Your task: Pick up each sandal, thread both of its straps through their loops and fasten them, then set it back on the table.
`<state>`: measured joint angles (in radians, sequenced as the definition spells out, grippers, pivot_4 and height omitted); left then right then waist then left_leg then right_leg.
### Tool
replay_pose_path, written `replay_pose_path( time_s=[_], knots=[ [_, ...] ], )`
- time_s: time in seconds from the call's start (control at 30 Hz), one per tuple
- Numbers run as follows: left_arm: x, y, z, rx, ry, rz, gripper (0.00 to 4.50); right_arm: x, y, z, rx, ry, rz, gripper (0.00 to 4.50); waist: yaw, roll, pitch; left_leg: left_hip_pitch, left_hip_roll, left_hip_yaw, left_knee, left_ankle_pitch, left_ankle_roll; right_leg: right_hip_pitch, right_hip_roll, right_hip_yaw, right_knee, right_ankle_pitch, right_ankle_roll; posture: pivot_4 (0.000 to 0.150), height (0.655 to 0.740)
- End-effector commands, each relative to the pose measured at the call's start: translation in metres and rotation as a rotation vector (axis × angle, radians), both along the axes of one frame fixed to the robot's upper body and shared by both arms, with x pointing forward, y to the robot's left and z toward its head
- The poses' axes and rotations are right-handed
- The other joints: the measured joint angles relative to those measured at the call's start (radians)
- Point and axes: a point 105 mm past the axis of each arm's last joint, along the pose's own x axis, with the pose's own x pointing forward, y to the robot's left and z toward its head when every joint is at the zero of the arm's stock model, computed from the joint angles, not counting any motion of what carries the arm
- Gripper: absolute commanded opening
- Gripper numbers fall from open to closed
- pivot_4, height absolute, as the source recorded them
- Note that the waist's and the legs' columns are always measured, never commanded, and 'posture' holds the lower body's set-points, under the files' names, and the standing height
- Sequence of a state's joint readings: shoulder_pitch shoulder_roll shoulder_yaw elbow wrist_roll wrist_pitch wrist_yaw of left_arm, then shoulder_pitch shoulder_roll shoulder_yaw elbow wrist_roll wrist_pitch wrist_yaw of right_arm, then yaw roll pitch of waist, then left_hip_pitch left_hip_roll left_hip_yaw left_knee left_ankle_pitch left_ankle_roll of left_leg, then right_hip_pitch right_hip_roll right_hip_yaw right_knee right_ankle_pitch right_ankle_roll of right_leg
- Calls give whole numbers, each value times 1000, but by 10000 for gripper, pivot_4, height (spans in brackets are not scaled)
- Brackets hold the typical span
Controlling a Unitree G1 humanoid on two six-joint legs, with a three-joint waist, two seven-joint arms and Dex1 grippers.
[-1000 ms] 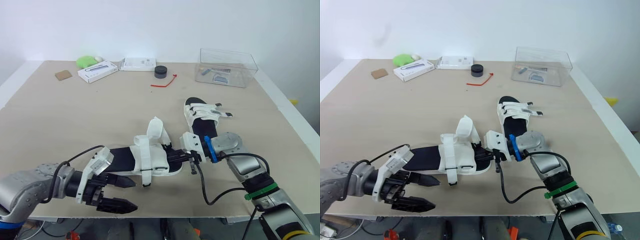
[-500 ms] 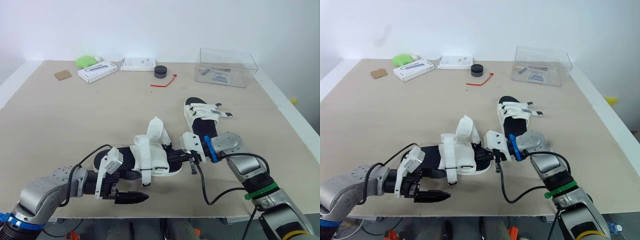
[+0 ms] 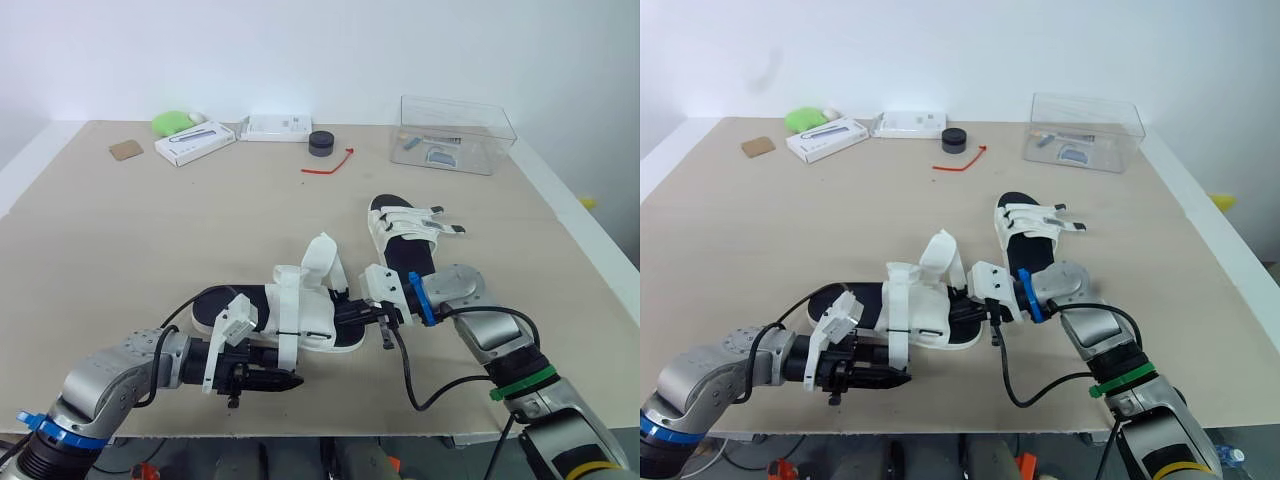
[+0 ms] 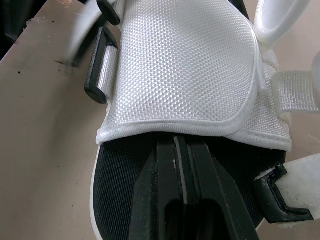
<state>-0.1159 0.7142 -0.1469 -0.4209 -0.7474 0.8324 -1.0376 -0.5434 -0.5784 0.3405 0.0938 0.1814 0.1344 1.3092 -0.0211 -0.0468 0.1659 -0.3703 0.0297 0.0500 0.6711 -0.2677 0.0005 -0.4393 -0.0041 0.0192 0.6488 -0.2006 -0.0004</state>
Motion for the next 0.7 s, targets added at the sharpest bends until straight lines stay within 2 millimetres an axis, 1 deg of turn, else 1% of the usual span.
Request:
replay_pose_path(
  time_s=[0.03, 0.2, 0.33, 0.43, 0.5, 0.63, 0.7],
  knots=[
    [-4, 1, 12, -28, -44, -21, 533, -1, -7, -6, -36, 11, -17, 0, 0, 0, 0, 0, 0, 0, 0, 0, 0, 0, 0, 0, 0, 0, 0, 1500, 7400],
    [-14, 1, 17, -30, -71, -34, 533, -3, -5, -7, -33, 13, -12, 0, 0, 0, 0, 0, 0, 0, 0, 0, 0, 0, 0, 0, 0, 0, 0, 1500, 7400],
    [-36, 6, 22, -38, -55, -59, 533, -4, -6, -9, -36, 15, -10, 0, -1, 0, 0, -1, 1, 0, -1, -2, 0, -1, 0, 0, 0, -2, 0, 1500, 7400],
    [-48, 10, 19, -23, -28, -72, 533, -4, -6, -9, -36, 16, -9, 0, 0, 0, 0, -1, 1, 0, -1, -2, 1, -1, -1, 0, 0, -3, 0, 1500, 7400],
    [-51, 12, 18, -12, -25, -76, 533, -4, -5, -10, -36, 16, -8, 0, 0, 0, 0, -1, 1, 0, -1, -2, 0, -1, -1, 0, 0, -3, -1, 1500, 7400],
    [-49, 12, 18, 0, -49, -80, 533, -3, -4, -10, -35, 17, -5, 0, 0, 0, 0, 0, 1, 0, 0, -2, 0, -1, 0, 0, 0, -5, -3, 1500, 7400],
    [-51, 10, 18, 13, -71, -111, 533, -2, -3, -10, -38, 14, 0, 0, 0, 0, 0, 0, 1, 0, 0, -2, 0, -1, 0, 0, 0, -5, -3, 1500, 7400]
  ],
)
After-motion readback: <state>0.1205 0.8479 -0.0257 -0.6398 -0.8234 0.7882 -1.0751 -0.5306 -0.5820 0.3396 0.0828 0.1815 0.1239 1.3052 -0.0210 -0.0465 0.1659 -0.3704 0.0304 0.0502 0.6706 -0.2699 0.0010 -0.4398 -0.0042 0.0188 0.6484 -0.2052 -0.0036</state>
